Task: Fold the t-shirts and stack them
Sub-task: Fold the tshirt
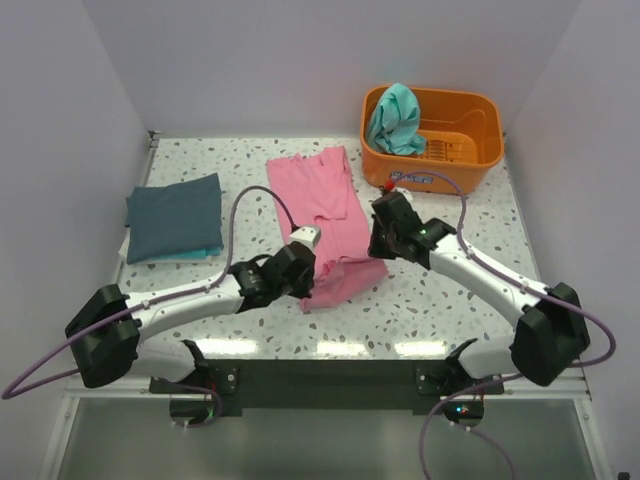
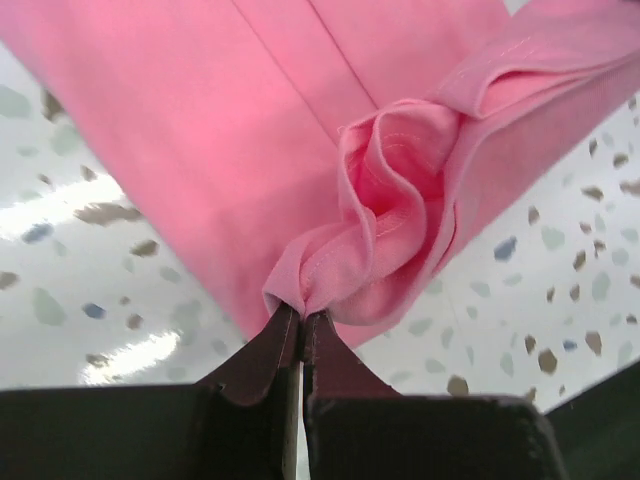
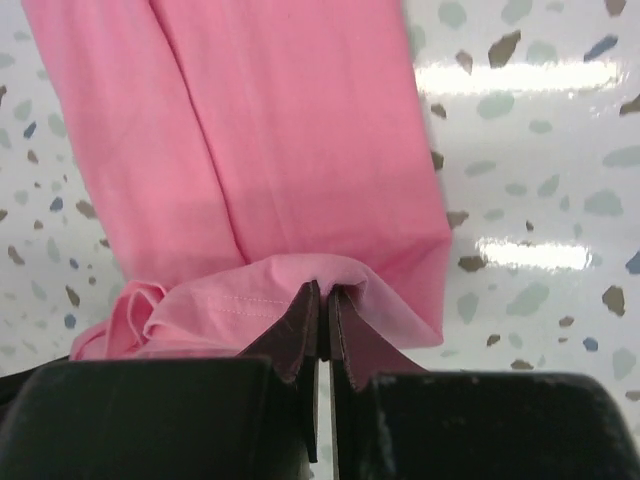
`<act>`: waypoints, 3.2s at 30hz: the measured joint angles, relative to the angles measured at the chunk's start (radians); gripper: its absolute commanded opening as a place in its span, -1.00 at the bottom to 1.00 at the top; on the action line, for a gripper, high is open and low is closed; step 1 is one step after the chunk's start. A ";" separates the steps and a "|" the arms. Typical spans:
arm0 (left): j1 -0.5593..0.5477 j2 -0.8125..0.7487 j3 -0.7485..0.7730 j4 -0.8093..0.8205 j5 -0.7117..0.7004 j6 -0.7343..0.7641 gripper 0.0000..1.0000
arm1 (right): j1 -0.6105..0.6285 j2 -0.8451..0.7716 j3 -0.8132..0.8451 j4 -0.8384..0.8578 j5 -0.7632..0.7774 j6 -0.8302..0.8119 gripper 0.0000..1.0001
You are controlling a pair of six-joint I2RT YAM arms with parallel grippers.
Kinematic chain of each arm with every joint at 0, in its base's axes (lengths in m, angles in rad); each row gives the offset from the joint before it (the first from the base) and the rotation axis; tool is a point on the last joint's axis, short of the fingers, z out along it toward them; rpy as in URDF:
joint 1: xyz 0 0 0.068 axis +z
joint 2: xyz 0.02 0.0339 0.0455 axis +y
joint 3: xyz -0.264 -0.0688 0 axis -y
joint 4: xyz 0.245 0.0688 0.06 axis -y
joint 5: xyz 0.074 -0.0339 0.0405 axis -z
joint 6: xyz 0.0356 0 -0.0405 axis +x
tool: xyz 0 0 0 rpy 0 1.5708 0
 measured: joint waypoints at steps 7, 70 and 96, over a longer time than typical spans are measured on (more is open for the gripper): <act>0.204 0.063 0.089 0.020 -0.010 0.073 -1.00 | -0.018 0.294 0.266 0.021 0.079 -0.054 -1.00; 0.443 -0.323 -0.159 -0.028 0.092 0.027 1.00 | 0.000 0.863 0.690 0.256 -0.299 -0.081 0.97; 0.314 0.032 -0.207 0.256 0.283 0.001 0.29 | -0.232 0.117 -0.145 0.183 -0.164 0.007 0.79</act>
